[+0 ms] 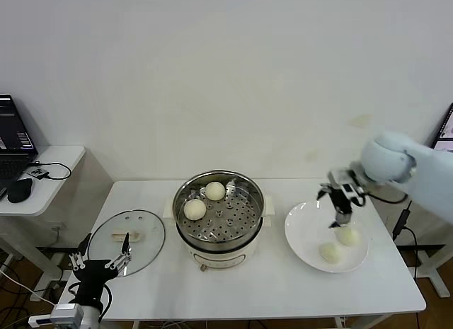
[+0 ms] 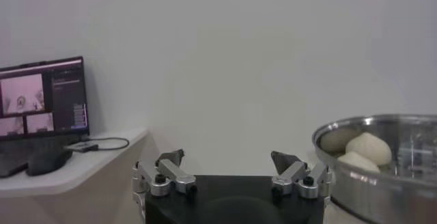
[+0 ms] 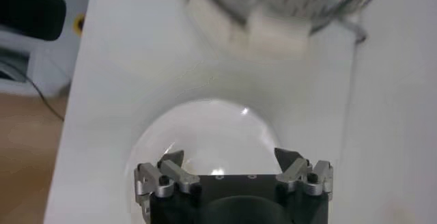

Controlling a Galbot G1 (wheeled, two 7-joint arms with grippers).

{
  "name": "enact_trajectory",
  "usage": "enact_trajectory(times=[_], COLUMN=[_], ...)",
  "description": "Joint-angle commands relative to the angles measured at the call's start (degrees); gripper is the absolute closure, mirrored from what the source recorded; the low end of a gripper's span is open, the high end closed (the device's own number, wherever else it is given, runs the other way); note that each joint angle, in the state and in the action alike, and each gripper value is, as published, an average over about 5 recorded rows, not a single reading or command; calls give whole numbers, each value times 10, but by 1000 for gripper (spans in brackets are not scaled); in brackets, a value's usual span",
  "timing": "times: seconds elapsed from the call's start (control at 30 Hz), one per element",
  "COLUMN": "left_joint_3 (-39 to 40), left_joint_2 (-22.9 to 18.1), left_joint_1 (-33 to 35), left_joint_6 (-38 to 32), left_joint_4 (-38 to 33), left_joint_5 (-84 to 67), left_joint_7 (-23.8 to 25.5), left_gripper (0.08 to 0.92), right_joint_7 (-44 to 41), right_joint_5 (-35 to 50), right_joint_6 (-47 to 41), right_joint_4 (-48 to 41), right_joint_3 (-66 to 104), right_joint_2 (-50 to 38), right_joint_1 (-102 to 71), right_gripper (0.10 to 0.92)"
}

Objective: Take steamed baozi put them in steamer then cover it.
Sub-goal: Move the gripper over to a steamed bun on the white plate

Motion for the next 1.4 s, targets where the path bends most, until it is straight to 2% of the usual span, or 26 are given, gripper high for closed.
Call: enact_trajectory(times=[0.03,0.73,1.4], left_joint_3=[4,-9,-14], left_joint_2=[-1,-2,-2], left_joint_1=[-1,-4,-8], left_joint_6=[0,0,0], left_joint_4=[6,19,19], left_joint_5=[8,7,7], left_joint_7=[-1,-1,-1], left_gripper=[177,177,177], right_joint_7=[-1,43,58], right_joint_5=[-108,-154,-154], right_joint_6=[47,57,46], right_joint_4=[-6,-134,-168], right_joint_3=[194,216,215], right_joint_2=[-68,57,115], right_joint_1=[-269,-302,-310], right_gripper=[203,202,217])
